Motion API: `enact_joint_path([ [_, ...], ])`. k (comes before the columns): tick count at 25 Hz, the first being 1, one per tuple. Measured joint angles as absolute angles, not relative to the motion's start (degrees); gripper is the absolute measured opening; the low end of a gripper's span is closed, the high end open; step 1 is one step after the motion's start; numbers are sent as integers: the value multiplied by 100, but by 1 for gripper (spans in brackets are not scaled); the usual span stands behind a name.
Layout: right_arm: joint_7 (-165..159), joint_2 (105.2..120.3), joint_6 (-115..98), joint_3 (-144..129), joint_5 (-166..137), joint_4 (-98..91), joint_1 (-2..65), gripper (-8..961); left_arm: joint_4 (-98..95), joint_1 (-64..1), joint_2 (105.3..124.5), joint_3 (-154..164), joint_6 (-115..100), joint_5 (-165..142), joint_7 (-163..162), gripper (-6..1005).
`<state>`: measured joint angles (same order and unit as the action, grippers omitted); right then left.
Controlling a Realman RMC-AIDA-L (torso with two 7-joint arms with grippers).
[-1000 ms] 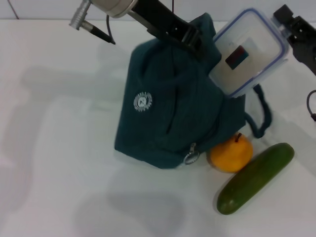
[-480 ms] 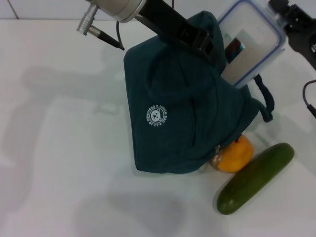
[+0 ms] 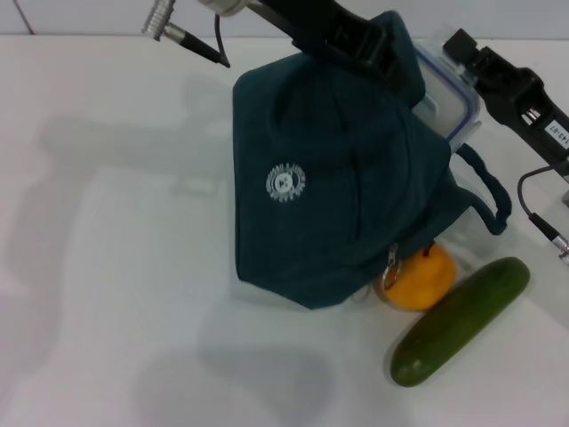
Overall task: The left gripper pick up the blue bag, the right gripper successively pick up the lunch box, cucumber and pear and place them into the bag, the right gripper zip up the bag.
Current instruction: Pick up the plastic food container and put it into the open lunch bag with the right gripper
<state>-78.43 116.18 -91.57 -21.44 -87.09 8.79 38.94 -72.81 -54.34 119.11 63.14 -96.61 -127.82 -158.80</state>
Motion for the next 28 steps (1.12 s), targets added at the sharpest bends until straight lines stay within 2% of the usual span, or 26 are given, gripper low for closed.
enact_joint_path([
  [12, -7861, 11612, -9831, -1505, -8667, 648, 3666, 109, -7233, -5406, 11900, 6101, -9633, -12760, -15746, 35],
  [22, -7701, 11618, -9085, -1702, -8969, 825, 3995, 110, -7180, -5490, 11866, 6007, -9620, -12453, -15628, 36],
  [28, -7629, 11618, -9534, -1603, -8918, 892, 4035, 110, -6943, -5452, 11860, 5980, -9607, -12309, -15499, 35],
])
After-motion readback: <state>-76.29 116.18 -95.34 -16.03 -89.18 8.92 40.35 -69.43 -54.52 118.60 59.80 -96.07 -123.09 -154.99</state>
